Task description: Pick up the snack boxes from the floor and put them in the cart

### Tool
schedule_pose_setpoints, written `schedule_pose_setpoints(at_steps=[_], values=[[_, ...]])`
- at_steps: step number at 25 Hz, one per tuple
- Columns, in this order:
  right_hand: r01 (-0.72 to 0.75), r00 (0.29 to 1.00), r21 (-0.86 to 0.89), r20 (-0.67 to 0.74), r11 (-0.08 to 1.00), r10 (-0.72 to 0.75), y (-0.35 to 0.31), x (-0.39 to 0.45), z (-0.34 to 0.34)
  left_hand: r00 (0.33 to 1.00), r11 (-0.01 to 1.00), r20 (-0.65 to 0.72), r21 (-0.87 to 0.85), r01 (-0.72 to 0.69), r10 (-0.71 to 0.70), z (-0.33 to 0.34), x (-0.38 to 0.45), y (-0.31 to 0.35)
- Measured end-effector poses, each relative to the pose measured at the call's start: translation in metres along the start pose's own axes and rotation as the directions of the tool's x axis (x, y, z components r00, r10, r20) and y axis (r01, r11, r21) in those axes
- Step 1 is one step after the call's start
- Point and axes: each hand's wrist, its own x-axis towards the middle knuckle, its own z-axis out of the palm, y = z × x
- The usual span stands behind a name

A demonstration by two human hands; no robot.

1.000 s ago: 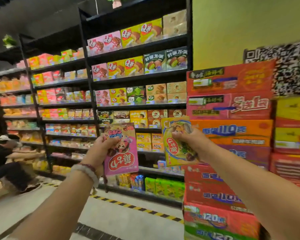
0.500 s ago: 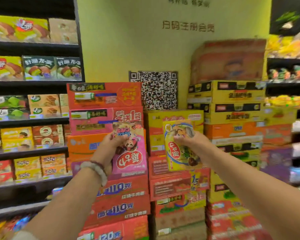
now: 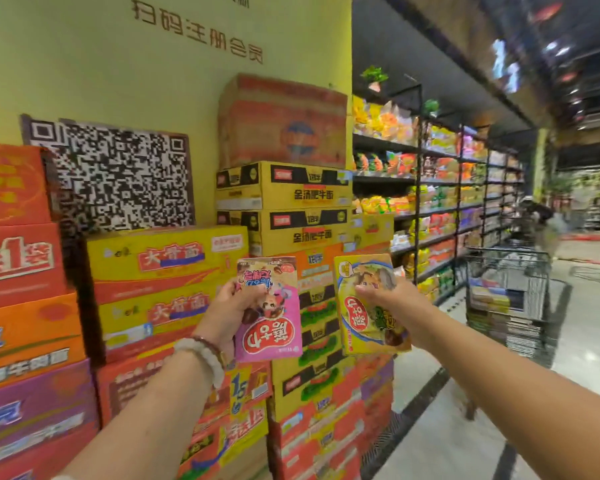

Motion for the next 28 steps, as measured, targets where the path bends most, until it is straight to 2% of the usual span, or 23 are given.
schedule_pose_setpoints(at_steps=[3,8,12,18,28], values=[[0.010,0.995,0.032,-0.102,0.999,-0.006,0.009,0.020,-0.031,0.994,0.999,0.103,-0.013,0.029,-0.028,0.030,0.051,-0.013],[-0.059,0.939,0.020,-0.338,0.998,0.062,0.023,0.048,-0.078,0.952,0.998,0.300,0.008,0.064,-0.064,0.084,0.127,-0.030],[-0.074,0.891,0.045,-0.445,0.996,0.086,0.036,0.051,-0.119,0.912,0.996,0.399,0.012,0.093,-0.090,0.134,0.164,-0.051],[-0.081,0.841,0.036,-0.533,0.996,0.088,0.062,0.069,-0.207,0.847,0.985,0.508,0.022,0.170,-0.157,0.233,0.215,-0.102],[-0.058,0.811,0.017,-0.582,0.998,0.058,0.104,0.145,-0.384,0.795,0.985,0.593,-0.018,0.170,-0.126,0.415,0.300,-0.155]])
